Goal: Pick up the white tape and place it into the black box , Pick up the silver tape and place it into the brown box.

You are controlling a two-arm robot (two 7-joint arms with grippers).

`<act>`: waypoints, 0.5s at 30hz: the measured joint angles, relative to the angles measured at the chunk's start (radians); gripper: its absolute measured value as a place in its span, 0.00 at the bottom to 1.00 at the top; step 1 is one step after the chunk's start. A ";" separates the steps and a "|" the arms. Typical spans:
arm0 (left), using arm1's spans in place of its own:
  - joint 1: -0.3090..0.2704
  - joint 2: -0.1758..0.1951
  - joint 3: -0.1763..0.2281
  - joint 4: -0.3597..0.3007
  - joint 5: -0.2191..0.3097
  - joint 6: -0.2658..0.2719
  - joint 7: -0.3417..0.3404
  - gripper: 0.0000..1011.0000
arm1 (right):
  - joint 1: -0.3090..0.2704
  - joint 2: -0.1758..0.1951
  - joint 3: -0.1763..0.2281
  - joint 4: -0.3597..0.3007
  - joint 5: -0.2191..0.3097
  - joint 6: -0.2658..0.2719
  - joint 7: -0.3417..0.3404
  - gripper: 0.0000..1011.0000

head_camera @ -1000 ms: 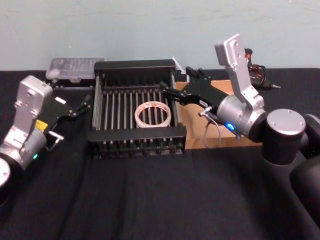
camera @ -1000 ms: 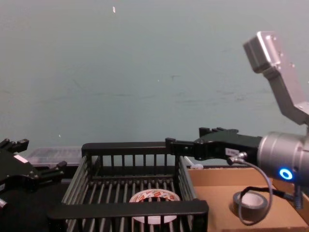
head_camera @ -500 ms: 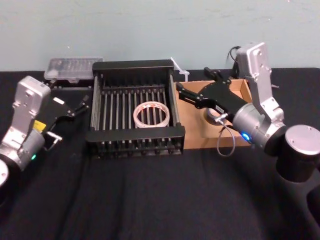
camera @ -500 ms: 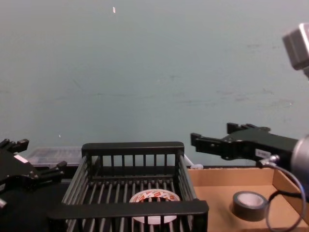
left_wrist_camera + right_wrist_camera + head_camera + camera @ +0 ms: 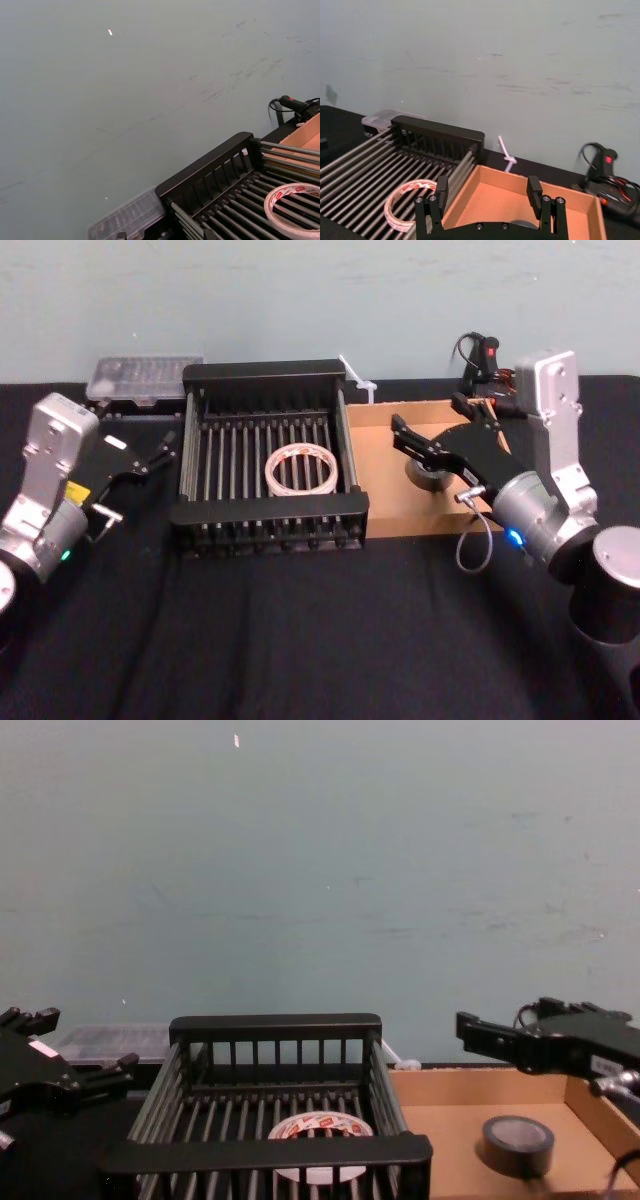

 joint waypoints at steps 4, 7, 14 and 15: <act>0.000 0.000 0.000 0.000 0.000 0.000 0.000 0.99 | -0.038 -0.008 0.024 -0.019 -0.012 -0.018 -0.022 0.99; 0.000 0.000 0.000 0.000 0.000 0.000 0.000 0.99 | -0.057 -0.013 0.037 -0.025 -0.018 -0.028 -0.032 0.99; 0.000 0.000 0.000 0.000 0.000 0.000 0.000 0.99 | -0.112 -0.027 0.066 -0.033 -0.049 -0.071 -0.062 0.99; 0.000 0.000 0.000 0.000 0.000 0.000 0.000 0.99 | -0.116 -0.028 0.069 -0.033 -0.054 -0.075 -0.064 0.99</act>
